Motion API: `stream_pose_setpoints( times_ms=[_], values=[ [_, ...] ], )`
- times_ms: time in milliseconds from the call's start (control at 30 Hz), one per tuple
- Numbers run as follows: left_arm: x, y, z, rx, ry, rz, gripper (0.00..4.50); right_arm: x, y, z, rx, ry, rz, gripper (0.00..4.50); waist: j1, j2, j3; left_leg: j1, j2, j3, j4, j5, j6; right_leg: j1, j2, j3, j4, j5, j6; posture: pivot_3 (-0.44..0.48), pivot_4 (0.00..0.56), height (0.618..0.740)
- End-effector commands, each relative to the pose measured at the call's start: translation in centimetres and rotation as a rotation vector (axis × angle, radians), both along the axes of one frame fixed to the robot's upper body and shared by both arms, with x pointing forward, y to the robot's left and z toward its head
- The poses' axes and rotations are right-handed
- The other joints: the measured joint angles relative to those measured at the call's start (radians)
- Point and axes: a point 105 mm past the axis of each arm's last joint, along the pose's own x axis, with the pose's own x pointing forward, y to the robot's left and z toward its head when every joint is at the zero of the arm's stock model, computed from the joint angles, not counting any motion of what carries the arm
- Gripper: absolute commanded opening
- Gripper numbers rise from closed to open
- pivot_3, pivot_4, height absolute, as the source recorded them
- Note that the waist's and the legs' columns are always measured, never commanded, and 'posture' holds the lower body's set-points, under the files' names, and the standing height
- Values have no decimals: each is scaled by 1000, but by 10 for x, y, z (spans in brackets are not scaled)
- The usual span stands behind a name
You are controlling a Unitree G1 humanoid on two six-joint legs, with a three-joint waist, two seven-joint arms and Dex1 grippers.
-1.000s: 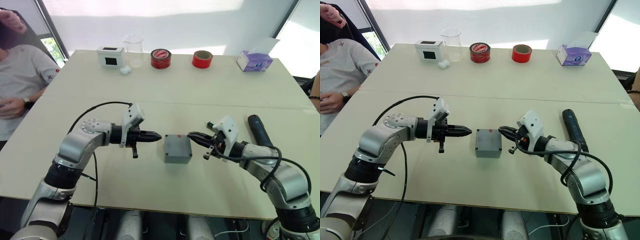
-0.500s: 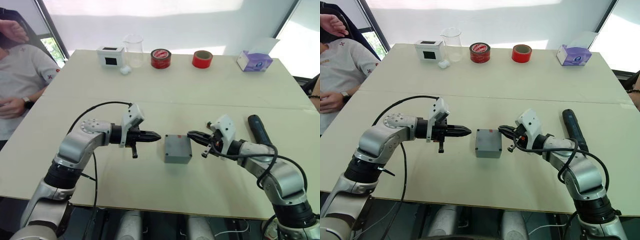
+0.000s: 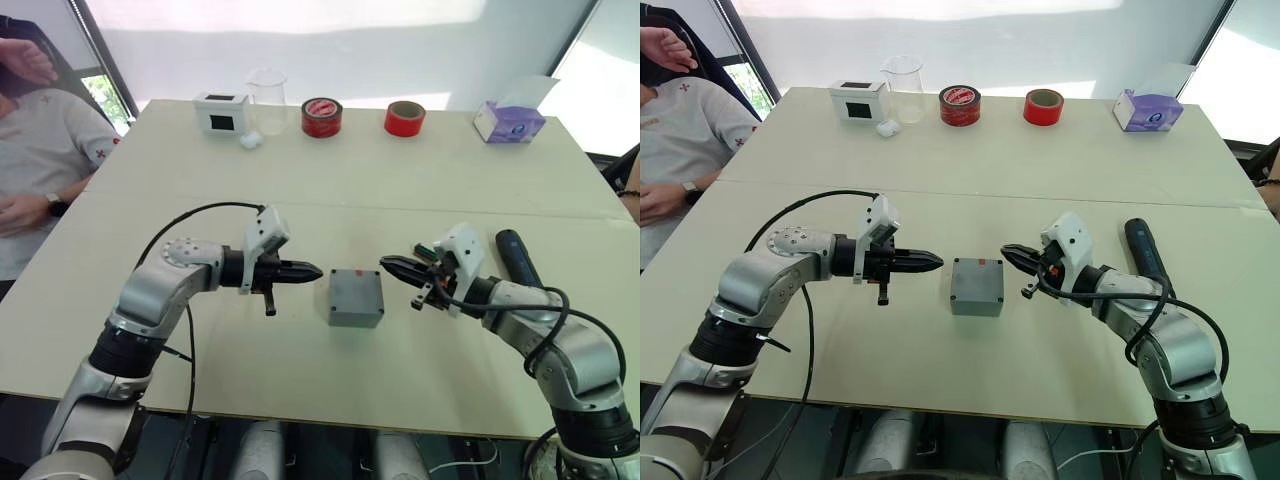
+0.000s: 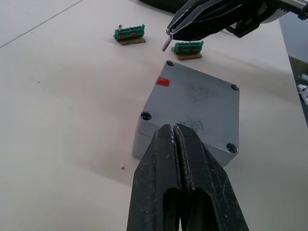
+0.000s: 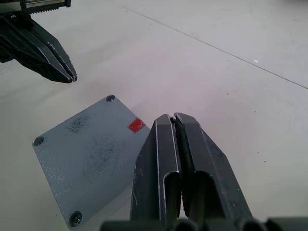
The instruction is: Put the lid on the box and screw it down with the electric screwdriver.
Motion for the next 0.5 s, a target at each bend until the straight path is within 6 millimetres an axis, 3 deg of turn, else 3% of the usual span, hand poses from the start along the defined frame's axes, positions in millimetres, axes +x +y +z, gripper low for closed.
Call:
stream_pose_setpoints(
  times_ms=[33, 500],
  values=[
    [0, -5, 8, -10, -42, -24, 0, -4, 2, 9, -3, -42, 15, 27, 0, 0, 0, 0, 0, 0, 0, 0, 0, 0, 0, 0, 0, 0, 0, 0, 150, 715],
    [-1, -3, 7, -1, -41, -16, 0, -5, 3, -5, -46, -8, 36, 27, 0, 0, 0, 0, 0, 0, 0, 0, 0, 0, 0, 0, 0, 0, 0, 0, 150, 715]
  ],
)
